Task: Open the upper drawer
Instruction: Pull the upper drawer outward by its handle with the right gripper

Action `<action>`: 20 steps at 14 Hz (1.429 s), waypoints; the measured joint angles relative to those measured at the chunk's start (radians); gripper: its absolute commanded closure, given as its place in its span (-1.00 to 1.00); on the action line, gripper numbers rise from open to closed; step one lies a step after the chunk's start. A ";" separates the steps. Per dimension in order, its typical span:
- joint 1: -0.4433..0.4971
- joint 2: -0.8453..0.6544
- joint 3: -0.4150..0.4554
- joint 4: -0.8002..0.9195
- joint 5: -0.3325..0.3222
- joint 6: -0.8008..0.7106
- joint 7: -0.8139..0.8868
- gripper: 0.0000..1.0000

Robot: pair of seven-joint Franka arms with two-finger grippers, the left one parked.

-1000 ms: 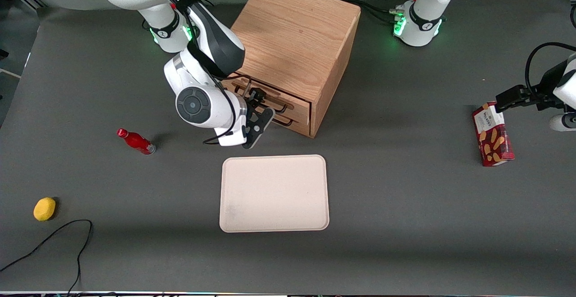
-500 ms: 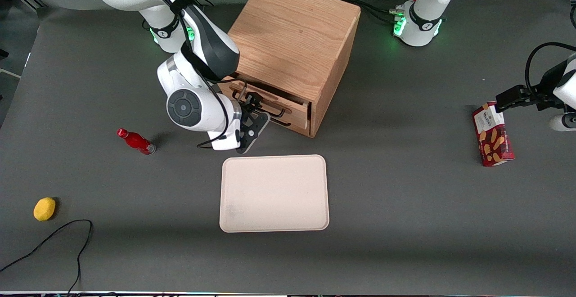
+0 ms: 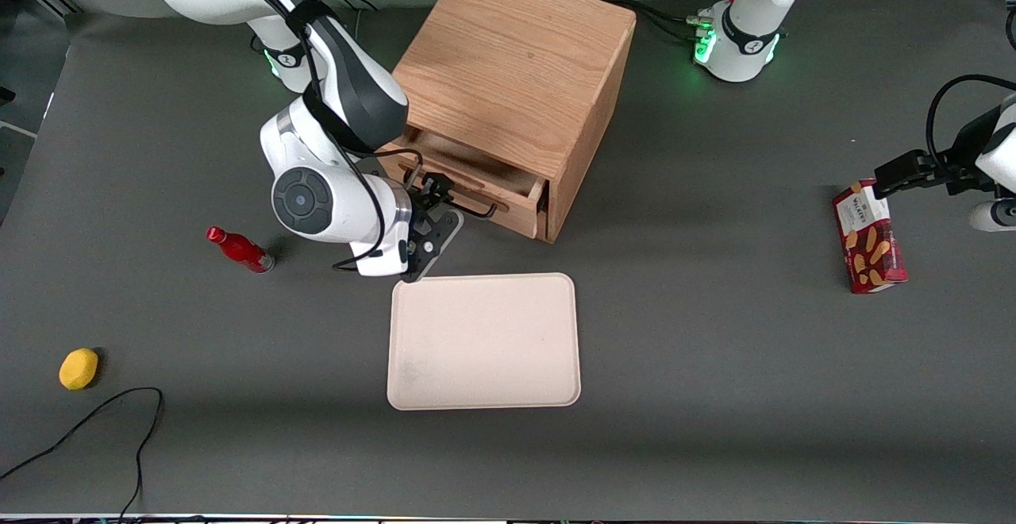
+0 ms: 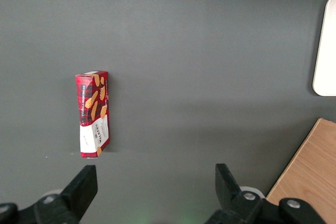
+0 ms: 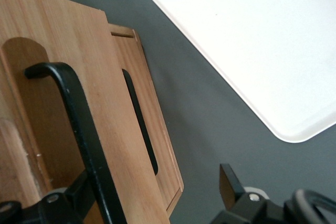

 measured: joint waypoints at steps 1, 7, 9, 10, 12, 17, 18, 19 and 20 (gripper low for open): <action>-0.006 0.002 0.000 0.005 0.000 0.000 -0.005 -1.00; -0.023 0.020 0.000 0.037 0.000 0.000 -0.012 -1.00; -0.028 0.030 0.000 0.049 0.000 0.000 -0.012 -1.00; -0.032 0.036 -0.001 0.057 0.000 0.000 -0.012 -1.00; -0.039 0.049 -0.001 0.067 0.000 0.000 -0.013 -1.00; -0.047 0.067 -0.001 0.085 0.000 0.000 -0.028 -1.00; -0.052 0.070 -0.002 0.091 0.000 0.000 -0.029 -1.00; -0.058 0.072 -0.002 0.095 0.000 0.001 -0.030 -1.00; -0.065 0.076 -0.002 0.102 0.000 0.001 -0.030 -1.00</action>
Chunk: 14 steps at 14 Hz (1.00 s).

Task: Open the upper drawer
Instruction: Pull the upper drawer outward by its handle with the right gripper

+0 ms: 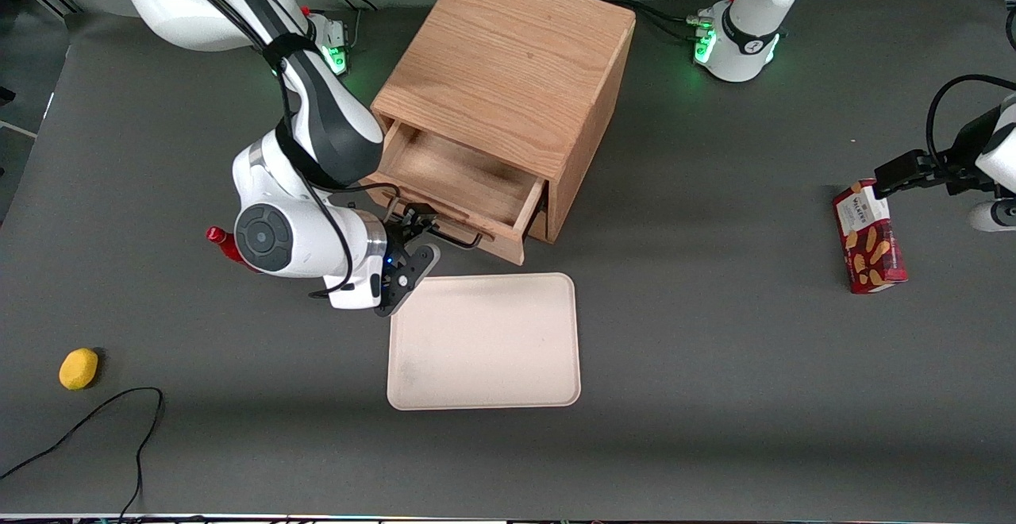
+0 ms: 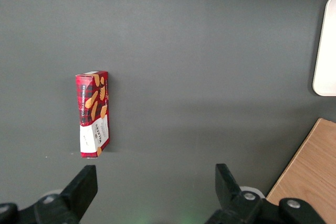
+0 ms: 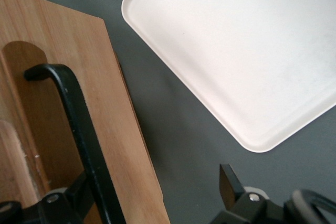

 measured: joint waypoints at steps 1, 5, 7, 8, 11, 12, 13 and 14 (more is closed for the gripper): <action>-0.007 0.003 0.000 0.006 0.000 0.000 0.000 -1.00; -0.028 0.019 0.000 0.029 0.000 0.000 -0.004 -1.00; -0.033 0.030 0.000 0.045 0.000 0.000 -0.011 -1.00; -0.033 0.036 0.000 0.052 0.000 0.000 -0.012 -1.00; -0.033 0.056 0.000 0.079 0.000 0.000 -0.013 -1.00; -0.033 0.062 0.000 0.088 0.000 0.000 -0.013 -1.00; -0.034 0.068 0.000 0.099 0.000 0.000 -0.013 -1.00; -0.035 0.075 -0.001 0.107 0.000 0.000 -0.013 -1.00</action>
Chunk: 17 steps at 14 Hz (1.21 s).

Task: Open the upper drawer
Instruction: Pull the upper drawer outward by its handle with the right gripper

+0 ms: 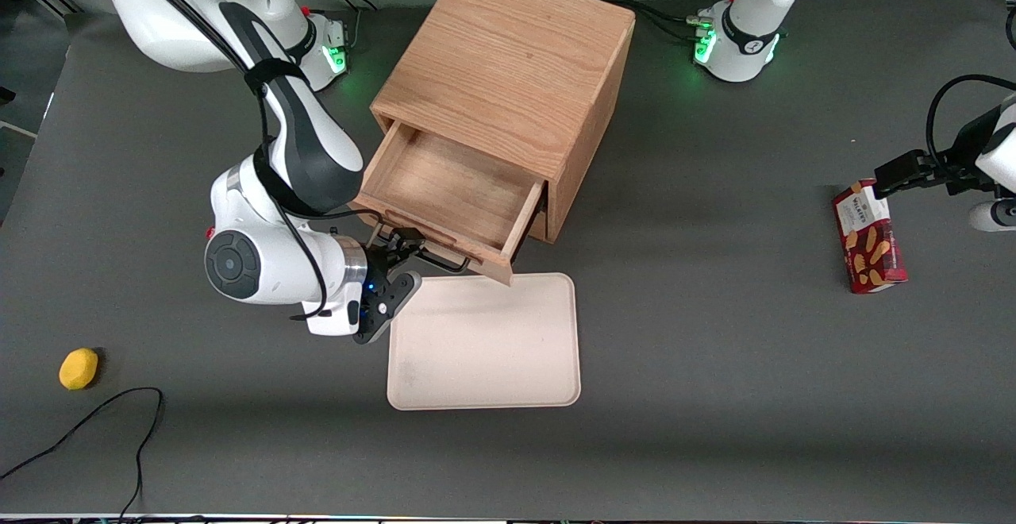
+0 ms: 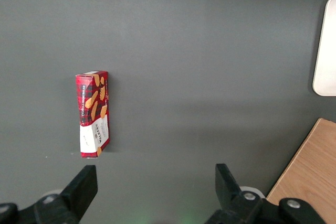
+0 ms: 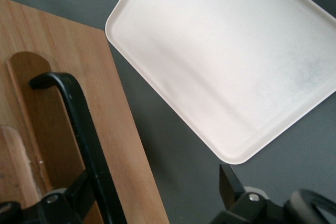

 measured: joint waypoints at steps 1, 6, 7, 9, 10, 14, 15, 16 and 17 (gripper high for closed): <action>-0.003 0.005 0.000 0.008 0.000 0.000 -0.001 -1.00; -0.025 0.027 -0.001 0.039 0.000 0.000 -0.019 -1.00; -0.028 0.030 -0.001 0.042 0.000 0.000 -0.023 -1.00; -0.033 0.036 -0.001 0.053 0.000 0.000 -0.026 -1.00; -0.036 0.040 -0.001 0.059 0.000 0.000 -0.027 -1.00; -0.043 0.059 -0.001 0.087 0.000 0.000 -0.029 -1.00; -0.043 0.062 -0.001 0.093 0.000 0.001 -0.029 -1.00; -0.044 0.064 -0.001 0.096 0.000 0.002 -0.029 -1.00; -0.046 0.066 -0.001 0.099 0.000 0.004 -0.029 -1.00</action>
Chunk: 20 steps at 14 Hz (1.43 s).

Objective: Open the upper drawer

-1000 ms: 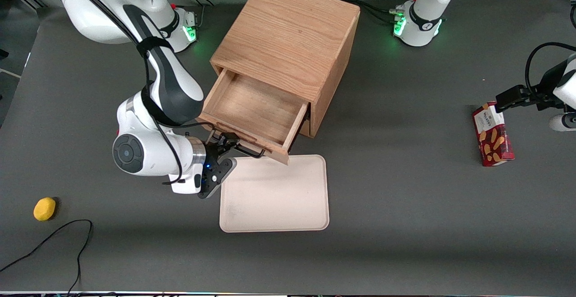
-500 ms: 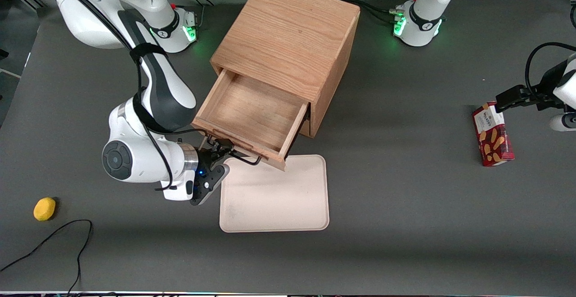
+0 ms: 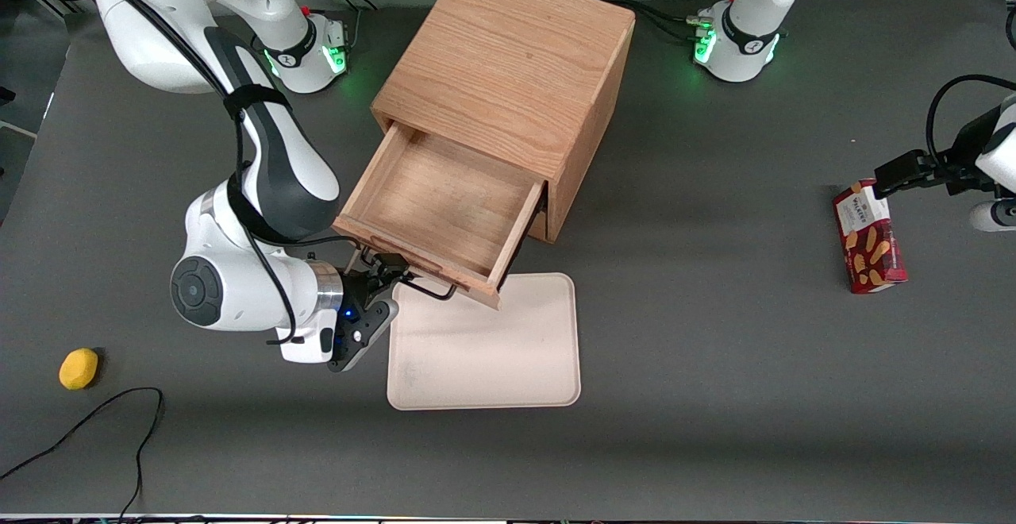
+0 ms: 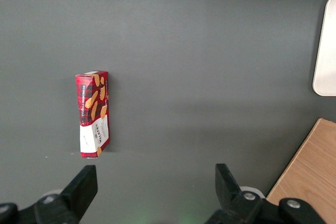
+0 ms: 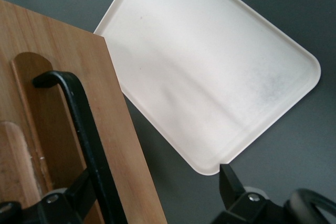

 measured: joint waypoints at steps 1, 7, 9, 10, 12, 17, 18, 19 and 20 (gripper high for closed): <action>-0.003 0.003 0.000 0.004 0.000 0.001 0.000 -1.00; -0.029 0.005 0.000 0.008 0.000 0.027 -0.007 -1.00; -0.034 0.006 -0.001 0.008 0.000 0.035 -0.010 -1.00; -0.037 0.006 -0.001 0.008 0.000 0.035 -0.011 -1.00; -0.043 0.007 -0.001 0.009 0.000 0.046 -0.011 -1.00; -0.052 0.010 -0.004 0.009 0.000 0.083 -0.012 -1.00; -0.052 0.010 -0.005 0.009 0.000 0.090 -0.013 -1.00; -0.052 0.010 -0.006 0.009 0.000 0.094 -0.013 -1.00; -0.052 0.011 -0.006 0.009 0.000 0.094 -0.013 -1.00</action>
